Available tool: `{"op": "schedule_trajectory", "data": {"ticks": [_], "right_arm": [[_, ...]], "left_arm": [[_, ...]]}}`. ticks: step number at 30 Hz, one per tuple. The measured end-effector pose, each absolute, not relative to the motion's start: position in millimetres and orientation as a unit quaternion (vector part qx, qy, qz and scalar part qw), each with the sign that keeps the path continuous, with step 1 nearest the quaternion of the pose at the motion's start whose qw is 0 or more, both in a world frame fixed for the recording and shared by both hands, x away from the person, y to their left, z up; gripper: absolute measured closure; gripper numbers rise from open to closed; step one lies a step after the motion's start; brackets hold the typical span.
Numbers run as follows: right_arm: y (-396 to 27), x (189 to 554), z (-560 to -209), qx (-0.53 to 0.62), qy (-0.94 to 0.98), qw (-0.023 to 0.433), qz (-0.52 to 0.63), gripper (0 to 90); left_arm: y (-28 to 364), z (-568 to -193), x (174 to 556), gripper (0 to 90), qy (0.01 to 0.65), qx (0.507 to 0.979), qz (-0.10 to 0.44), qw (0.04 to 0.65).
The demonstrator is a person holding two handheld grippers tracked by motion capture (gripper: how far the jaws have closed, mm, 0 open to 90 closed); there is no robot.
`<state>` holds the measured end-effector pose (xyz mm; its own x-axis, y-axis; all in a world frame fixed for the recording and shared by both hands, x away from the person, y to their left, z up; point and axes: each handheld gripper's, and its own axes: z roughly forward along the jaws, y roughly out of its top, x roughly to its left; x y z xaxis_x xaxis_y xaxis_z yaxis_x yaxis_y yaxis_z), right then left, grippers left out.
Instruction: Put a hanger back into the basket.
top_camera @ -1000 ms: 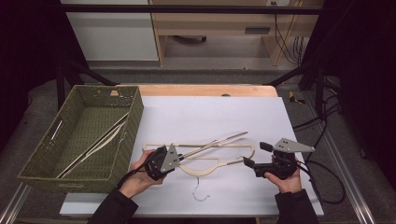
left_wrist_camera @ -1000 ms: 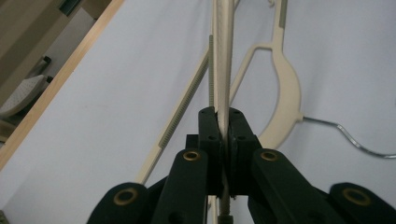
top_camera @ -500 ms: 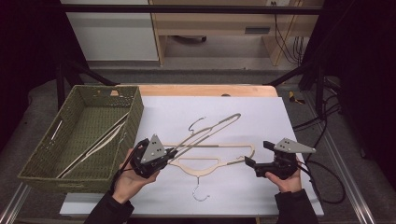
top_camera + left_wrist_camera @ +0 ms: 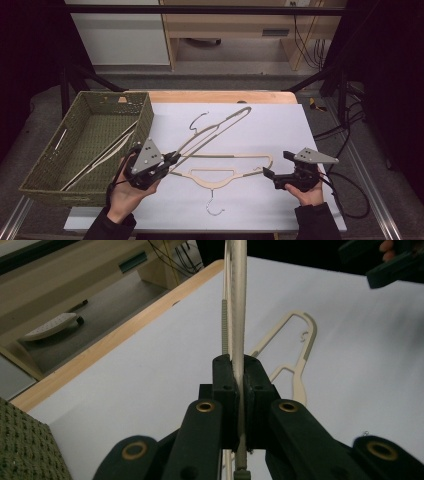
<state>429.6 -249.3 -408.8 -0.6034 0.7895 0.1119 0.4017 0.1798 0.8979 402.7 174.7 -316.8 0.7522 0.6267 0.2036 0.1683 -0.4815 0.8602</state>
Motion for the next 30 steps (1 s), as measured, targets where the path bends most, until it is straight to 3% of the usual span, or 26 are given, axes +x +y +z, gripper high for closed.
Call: {"op": "schedule_trajectory", "data": {"ticks": [18,30], "right_arm": [[-252,429,-406,0.401,0.736,0.199,0.507,3.1],[-251,429,-407,0.401,0.740,0.198,0.502,3.0]], "left_arm": [[255,-244,416,86.6,0.256,0.801,0.288,0.458],[316,-250,436,86.5,0.283,0.799,0.326,0.417]]}}
